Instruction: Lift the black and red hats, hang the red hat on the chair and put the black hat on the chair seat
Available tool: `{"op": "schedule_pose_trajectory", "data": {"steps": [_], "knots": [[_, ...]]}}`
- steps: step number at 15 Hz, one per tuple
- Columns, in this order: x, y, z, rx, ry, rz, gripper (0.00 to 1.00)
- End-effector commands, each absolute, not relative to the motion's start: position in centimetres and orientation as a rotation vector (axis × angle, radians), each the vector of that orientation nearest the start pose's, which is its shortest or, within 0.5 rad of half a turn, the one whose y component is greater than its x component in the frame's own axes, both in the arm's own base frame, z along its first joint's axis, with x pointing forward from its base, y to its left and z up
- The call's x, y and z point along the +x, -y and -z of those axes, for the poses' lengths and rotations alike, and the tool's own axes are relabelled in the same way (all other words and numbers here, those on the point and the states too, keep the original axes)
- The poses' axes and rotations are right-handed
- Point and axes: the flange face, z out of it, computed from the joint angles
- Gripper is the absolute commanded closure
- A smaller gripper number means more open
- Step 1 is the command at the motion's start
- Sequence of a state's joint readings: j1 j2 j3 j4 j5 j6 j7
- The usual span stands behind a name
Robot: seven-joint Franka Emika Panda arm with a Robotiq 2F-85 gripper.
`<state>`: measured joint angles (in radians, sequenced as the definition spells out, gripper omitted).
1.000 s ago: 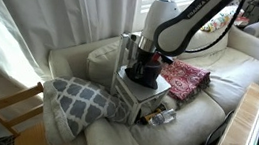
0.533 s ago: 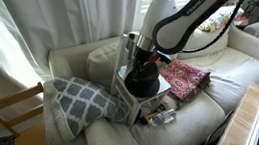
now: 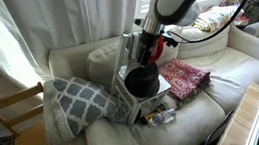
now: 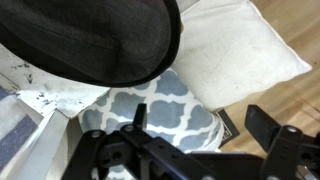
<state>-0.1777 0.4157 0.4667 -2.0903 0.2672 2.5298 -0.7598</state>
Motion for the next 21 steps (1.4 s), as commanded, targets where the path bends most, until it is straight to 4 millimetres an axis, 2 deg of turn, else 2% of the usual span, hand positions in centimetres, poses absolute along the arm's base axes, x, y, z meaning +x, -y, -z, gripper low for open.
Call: {"op": "schedule_pose_trajectory", "data": {"steps": [1,5,9,11,16,21], "knots": [[56.4,-10.9,-29.7,-2.474,1.040,0.173,0.00],[55.3,-3.2,-35.9,-2.458,0.963,0.175,0.00],[53.1,4.1,-41.6,-2.443,1.062,0.241,0.00],[51.8,7.1,-44.1,-2.476,1.073,0.303,0.00],[49.2,12.3,-49.1,-2.545,1.040,0.470,0.00],[46.6,14.7,-52.1,-2.596,0.986,0.565,0.00]]}}
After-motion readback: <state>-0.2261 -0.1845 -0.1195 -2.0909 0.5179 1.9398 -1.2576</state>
